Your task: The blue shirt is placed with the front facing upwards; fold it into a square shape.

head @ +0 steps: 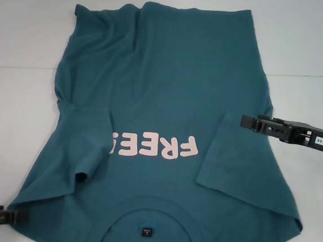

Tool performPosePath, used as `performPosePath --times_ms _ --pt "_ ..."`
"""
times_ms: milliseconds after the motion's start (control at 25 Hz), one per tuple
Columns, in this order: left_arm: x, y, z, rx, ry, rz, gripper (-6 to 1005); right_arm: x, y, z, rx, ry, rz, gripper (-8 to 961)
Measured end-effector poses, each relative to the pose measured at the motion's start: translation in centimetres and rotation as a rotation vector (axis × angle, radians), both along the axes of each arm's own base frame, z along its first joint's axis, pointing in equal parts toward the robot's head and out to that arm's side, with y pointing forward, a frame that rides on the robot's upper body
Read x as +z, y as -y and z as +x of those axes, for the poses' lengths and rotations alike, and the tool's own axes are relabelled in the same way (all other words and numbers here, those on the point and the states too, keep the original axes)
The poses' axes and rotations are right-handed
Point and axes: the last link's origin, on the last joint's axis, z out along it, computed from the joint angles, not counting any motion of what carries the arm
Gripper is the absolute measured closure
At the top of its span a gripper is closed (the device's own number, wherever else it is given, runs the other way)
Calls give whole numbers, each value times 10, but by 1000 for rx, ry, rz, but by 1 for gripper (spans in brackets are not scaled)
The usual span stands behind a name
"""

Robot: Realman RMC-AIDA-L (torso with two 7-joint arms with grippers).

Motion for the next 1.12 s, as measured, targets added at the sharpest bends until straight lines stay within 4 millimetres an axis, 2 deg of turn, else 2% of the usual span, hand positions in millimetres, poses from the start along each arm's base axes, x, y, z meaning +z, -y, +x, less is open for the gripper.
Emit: performPosePath --times_ms 280,680,1120 --pt "-7 -1 4 -14 3 -31 97 1 1 0 -6 -7 -3 74" --pt "-8 -12 20 -67 27 -58 97 2 0 0 -8 -12 0 74" --pt "-5 -14 14 -50 -1 -30 97 2 -2 -1 -6 -9 4 74"
